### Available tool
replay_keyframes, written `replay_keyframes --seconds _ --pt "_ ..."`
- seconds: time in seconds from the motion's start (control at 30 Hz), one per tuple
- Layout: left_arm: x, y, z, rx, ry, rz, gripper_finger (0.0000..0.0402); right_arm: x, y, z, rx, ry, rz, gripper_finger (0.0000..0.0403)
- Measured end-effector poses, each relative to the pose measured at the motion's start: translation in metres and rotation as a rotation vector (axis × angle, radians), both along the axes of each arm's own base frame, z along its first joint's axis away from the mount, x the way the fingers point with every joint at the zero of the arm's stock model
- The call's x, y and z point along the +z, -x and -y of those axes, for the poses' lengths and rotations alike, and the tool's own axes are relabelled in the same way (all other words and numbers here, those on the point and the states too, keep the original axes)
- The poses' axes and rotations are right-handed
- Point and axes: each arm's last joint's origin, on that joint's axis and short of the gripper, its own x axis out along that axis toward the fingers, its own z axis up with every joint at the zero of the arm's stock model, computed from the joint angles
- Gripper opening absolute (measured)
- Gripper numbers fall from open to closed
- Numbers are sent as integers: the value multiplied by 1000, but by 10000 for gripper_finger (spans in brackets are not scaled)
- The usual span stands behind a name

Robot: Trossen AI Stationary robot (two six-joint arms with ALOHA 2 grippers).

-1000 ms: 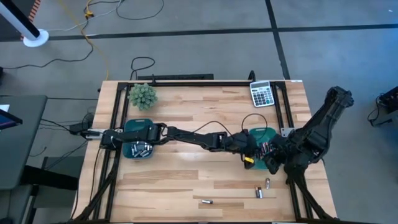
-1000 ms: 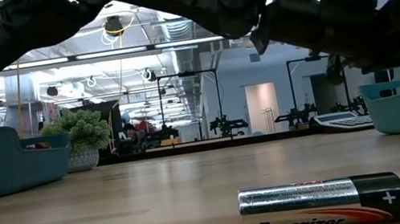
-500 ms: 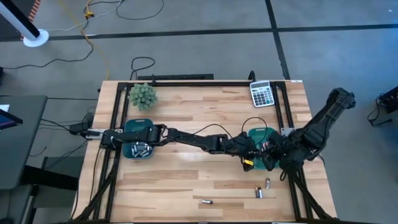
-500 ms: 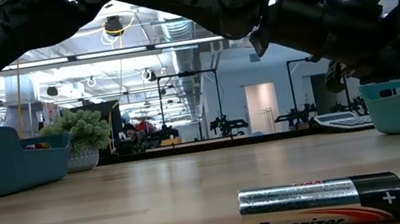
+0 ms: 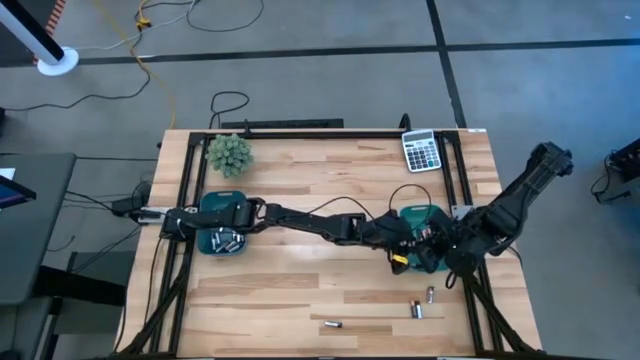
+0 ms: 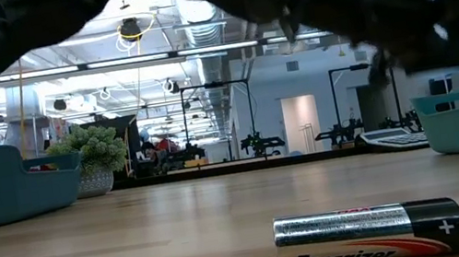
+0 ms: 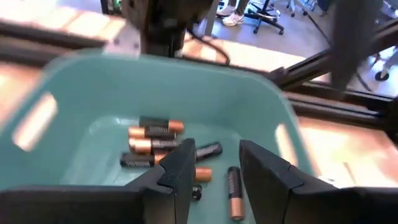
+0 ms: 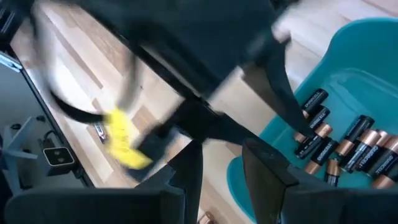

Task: Sort batteries
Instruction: Put the silver battery into the blue bin

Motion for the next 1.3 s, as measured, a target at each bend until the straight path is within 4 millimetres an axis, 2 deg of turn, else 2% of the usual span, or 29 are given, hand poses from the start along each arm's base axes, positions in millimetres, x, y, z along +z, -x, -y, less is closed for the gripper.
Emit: replay_keyframes --seconds 0.1,0.23,0.47,0.6,0.73,0.93,1.13,1.3 --pt "30 8 -1 -21 -60 -4 122 0 2 -2 6 -9 1 129" --pt "69 29 -4 -52 -142 -95 123 0 4 -5 9 -25 4 129" --pt "143 90 -5 -58 -120 -298 123 1 5 -12 -21 -94 27 129" --pt "165 123 14 -85 -102 -415 123 -1 1 -16 -24 -104 23 129" --pt "164 144 39 -112 -110 -542 123 -9 1 -21 -85 -210 -99 129" --pt "156 160 70 -60 -175 -628 123 -25 3 -39 -185 -323 -301 129" --pt "151 171 82 -75 -238 -712 123 -41 10 -73 -291 -416 -378 129" --pt "131 178 82 -108 -255 -795 123 -55 12 -98 -360 -401 -435 129"
